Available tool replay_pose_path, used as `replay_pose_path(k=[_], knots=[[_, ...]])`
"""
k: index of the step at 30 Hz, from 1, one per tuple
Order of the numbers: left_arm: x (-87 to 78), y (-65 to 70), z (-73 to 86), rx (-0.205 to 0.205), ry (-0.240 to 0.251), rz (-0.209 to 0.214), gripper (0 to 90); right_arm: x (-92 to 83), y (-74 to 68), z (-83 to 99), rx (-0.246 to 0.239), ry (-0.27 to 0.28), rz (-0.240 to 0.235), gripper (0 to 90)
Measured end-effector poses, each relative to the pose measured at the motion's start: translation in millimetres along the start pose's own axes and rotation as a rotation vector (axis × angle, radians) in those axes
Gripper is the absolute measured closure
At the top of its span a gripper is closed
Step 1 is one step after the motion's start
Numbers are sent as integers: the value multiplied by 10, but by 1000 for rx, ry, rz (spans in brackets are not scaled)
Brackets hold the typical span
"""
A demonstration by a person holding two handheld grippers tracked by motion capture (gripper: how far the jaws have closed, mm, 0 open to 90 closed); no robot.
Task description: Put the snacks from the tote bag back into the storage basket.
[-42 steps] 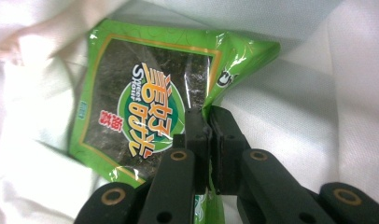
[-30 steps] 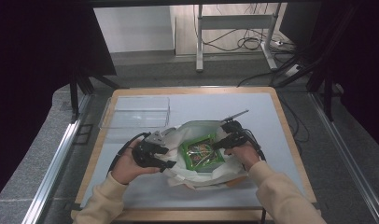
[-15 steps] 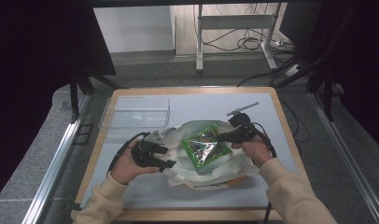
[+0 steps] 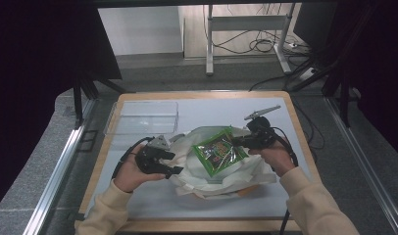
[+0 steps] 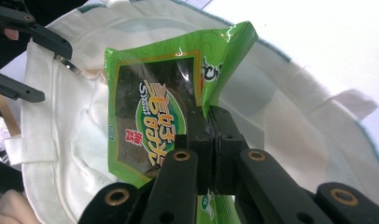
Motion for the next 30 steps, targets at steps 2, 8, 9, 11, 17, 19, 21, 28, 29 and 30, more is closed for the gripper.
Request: replay_pose_path(k=[2, 8, 9, 11, 17, 19, 21, 28, 29, 30], knots=[[-2, -1, 0, -1, 0, 1, 384, -26, 13, -9, -5, 6, 1, 878], [-29, 2, -6, 0, 6, 1, 384, -80, 43, -52, -25, 29, -4, 879], [-38, 2, -8, 1, 7, 0, 383, -92, 45, -63, -31, 33, -8, 878], [-59, 3, -9, 2, 13, 3, 384, -113, 52, -86, -35, 46, -16, 878], [-157, 28, -46, 22, 52, -21, 385, -186, 76, -148, -51, 85, -21, 878], [-197, 40, -70, 25, 72, -25, 384, -214, 74, -165, -55, 105, -28, 878], [-239, 36, -87, 39, 73, -32, 381, -228, 65, -174, -72, 108, -31, 879], [-286, 16, -107, 32, 85, -34, 379, -247, 49, -233, -119, 121, -53, 879], [-277, 20, -114, 25, 94, -33, 378, -239, 44, -240, -126, 120, -55, 879], [-280, 14, -123, 29, 86, -35, 377, -233, 41, -243, -133, 119, -57, 878]])
Point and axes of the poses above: each handheld gripper's, and its own axes: x roughly forward along the jaws, z roughly out of its underside, y roughly to its right, the point moved 4 cm from there along x, roughly forward along the jaws, and after that the axes turned 13 degrees about z, right-handed, at the moved point
